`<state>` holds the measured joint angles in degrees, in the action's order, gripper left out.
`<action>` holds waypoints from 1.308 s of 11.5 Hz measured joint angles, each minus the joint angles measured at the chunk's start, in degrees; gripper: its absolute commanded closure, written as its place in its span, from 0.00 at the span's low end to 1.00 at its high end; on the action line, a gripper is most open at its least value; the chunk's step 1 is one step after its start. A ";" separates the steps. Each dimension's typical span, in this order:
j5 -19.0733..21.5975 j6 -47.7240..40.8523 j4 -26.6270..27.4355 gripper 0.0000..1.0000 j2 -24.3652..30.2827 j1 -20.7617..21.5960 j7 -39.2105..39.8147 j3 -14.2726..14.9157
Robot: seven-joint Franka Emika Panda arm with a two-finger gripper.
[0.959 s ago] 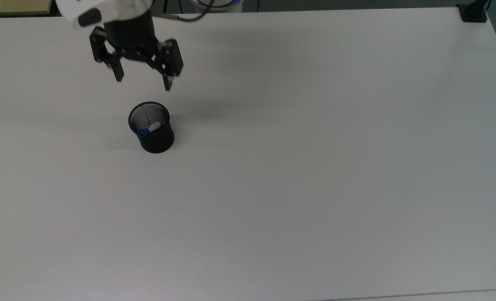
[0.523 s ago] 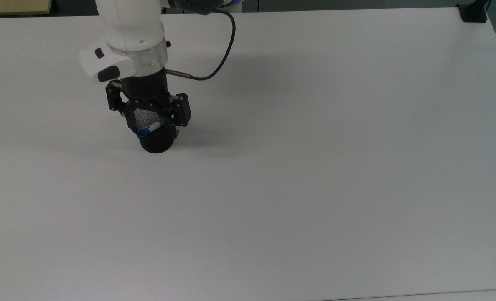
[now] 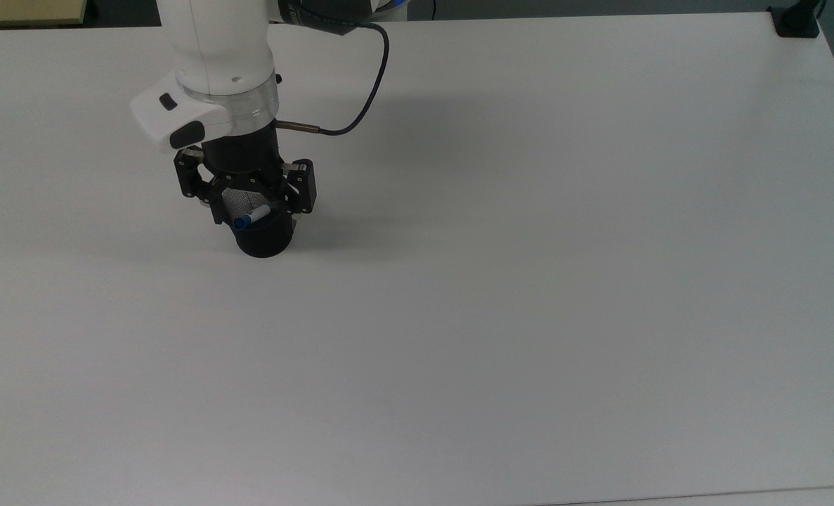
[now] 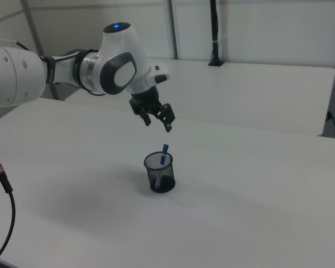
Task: Remove the marker
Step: 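Descend further and close the gripper on the marker's cap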
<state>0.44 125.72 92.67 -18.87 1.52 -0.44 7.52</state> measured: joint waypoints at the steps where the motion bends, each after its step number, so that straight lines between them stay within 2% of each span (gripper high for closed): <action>1: -0.04 -0.85 0.23 0.14 -0.31 -0.07 0.31 0.11; 3: -0.24 -2.90 0.53 0.18 -1.44 -0.23 2.31 0.57; 8: -0.27 -6.59 0.53 0.45 -1.70 -0.52 4.78 1.80; 13: -0.27 -6.61 0.54 0.50 -1.99 -0.52 4.79 1.80; 15: -0.27 -6.41 0.54 0.61 -2.44 -0.52 4.79 1.80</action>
<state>0.17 119.31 93.20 -21.32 1.00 4.35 9.31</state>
